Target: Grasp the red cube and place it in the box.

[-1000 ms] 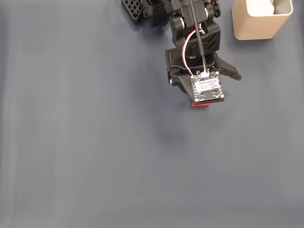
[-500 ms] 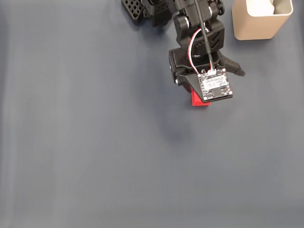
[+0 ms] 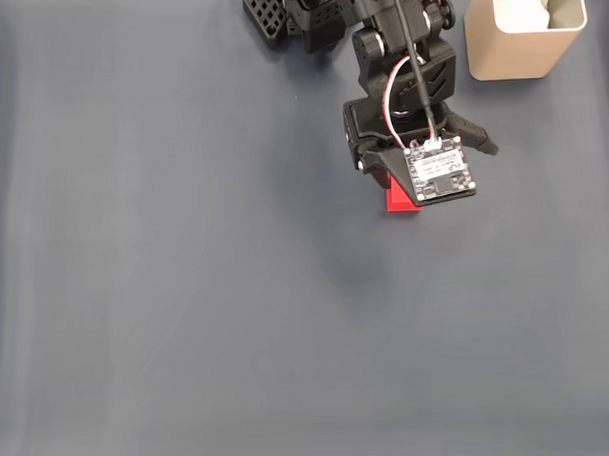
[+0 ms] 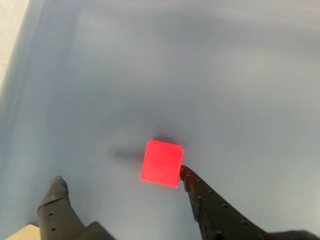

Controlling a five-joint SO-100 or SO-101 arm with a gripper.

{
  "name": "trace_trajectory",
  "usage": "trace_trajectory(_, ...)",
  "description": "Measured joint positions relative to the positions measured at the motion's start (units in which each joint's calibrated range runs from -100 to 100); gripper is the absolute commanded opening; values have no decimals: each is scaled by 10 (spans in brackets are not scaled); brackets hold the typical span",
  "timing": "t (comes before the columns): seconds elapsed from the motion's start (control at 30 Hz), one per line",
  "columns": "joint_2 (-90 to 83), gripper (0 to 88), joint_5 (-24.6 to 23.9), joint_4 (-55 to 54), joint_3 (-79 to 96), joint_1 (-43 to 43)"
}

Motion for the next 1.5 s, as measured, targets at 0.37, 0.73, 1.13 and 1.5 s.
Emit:
trace_trajectory(0.37, 3, 511, 1, -11, -7, 0)
trace_trajectory(0.73, 3, 508, 1, -13, -7, -5)
trace_trajectory(1.13, 5, 464, 1, -23, -7, -5)
trace_trajectory(1.5, 7, 316, 6, -23, -7, -11)
